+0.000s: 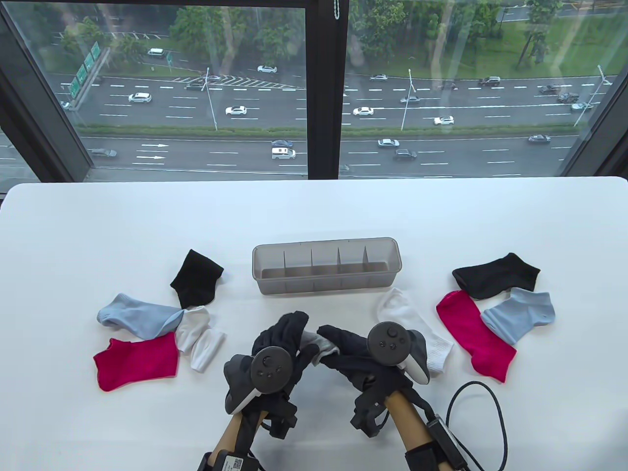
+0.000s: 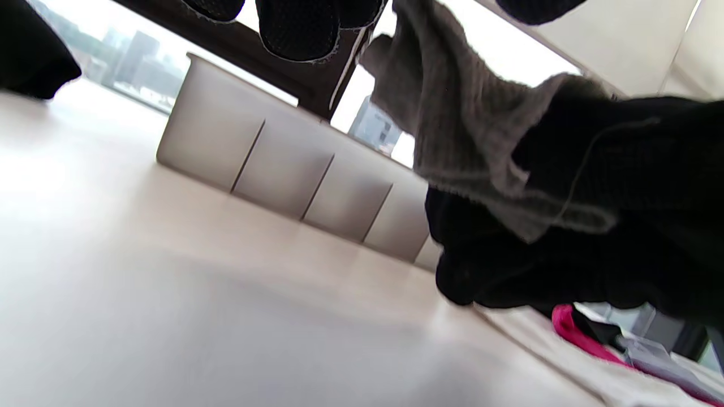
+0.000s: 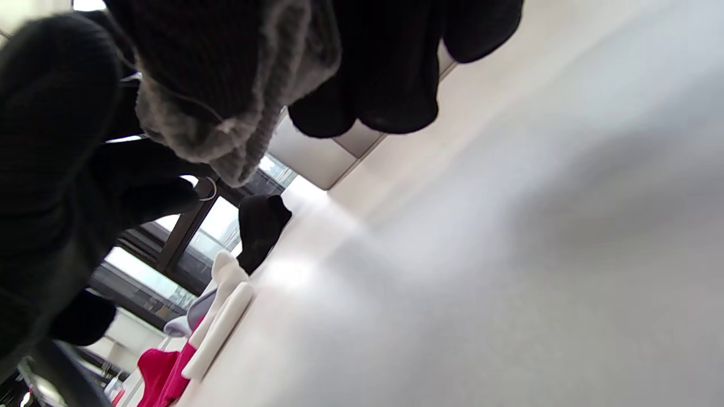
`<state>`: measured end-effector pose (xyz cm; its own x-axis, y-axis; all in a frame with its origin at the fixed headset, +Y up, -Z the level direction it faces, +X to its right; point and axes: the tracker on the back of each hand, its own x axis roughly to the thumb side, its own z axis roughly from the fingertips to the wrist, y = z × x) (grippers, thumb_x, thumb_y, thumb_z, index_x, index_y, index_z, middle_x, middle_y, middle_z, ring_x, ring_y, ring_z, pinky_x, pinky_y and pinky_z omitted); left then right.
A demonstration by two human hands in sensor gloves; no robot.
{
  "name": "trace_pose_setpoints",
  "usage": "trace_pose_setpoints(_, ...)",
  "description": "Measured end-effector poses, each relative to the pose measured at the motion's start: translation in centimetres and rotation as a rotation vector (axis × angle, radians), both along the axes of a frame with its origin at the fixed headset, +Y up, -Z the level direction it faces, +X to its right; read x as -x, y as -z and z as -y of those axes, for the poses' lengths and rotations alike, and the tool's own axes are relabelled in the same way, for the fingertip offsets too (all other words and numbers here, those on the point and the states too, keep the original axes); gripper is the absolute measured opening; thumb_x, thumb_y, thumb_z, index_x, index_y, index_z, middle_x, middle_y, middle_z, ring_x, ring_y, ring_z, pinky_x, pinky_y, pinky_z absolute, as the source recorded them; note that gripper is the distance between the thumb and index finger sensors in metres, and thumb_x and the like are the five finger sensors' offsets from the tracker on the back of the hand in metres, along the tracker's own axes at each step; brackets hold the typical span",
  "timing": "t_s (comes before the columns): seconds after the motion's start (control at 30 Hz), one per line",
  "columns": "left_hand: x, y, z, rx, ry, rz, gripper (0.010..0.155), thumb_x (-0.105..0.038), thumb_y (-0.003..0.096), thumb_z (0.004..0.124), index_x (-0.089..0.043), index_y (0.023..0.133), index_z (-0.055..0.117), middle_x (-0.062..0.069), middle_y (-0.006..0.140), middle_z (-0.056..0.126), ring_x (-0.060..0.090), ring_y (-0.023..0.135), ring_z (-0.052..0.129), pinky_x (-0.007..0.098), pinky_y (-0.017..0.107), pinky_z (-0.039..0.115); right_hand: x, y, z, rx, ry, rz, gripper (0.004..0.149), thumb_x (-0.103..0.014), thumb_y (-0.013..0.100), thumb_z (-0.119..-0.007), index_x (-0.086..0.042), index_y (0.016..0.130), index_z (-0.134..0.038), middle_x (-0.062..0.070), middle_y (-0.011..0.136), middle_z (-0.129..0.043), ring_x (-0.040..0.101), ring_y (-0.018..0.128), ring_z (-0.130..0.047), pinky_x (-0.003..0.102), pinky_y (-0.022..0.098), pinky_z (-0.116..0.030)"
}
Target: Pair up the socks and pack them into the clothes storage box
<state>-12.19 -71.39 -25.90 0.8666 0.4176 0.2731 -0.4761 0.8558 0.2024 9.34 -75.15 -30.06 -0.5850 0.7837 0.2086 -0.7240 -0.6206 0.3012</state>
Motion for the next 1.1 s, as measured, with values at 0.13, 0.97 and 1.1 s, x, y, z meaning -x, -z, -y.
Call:
trace_pose_setpoints(0.13, -0.9, -0.5, -0.5, -0.035, 0.069, 0.027, 0.047, -0.053, 0.0473, 0.074, -0.026, 0.085, 0.082, 0.003, 0.075, 0.096, 0.021, 0.057, 0.1, 0.047, 0.06, 0.081, -0.2, 0.2, 0.1, 0.019, 0.036, 0.031, 0.058, -0.042, 0.054, -0.081, -0.019, 0.104, -0.062, 0.01, 0.091, -0.087, 0.031, 0.081, -0.088, 0.055, 0.076, -0.061)
trace_pose_setpoints(0.97, -1.9, 0.2, 0.5, -0.022, 0.135, -0.058, 0.039, -0.04, 0.0525, 0.067, -0.022, 0.087, 0.066, 0.005, 0.081, 0.096, 0.022, 0.069, 0.104, 0.048, 0.069, 0.077, 0.6, 0.3, 1.1, 0.196, 0.204, 0.017, 0.052, -0.023, 0.058, -0.078, -0.024, 0.105, -0.056, 0.014, 0.106, -0.068, 0.04, 0.094, -0.075, 0.057, 0.076, -0.062)
trace_pose_setpoints(1.1, -1.0, 1.0, 0.8, 0.034, 0.022, -0.075, 0.038, -0.039, 0.0539, 0.064, -0.022, 0.088, 0.063, 0.005, 0.083, 0.094, 0.021, 0.069, 0.103, 0.049, 0.07, 0.076, 0.6, 0.2, 0.4, 0.115, 0.162, 0.04, 0.049, -0.017, 0.056, -0.08, -0.032, 0.099, -0.062, 0.006, 0.104, -0.072, 0.035, 0.091, -0.078, 0.054, 0.075, -0.065)
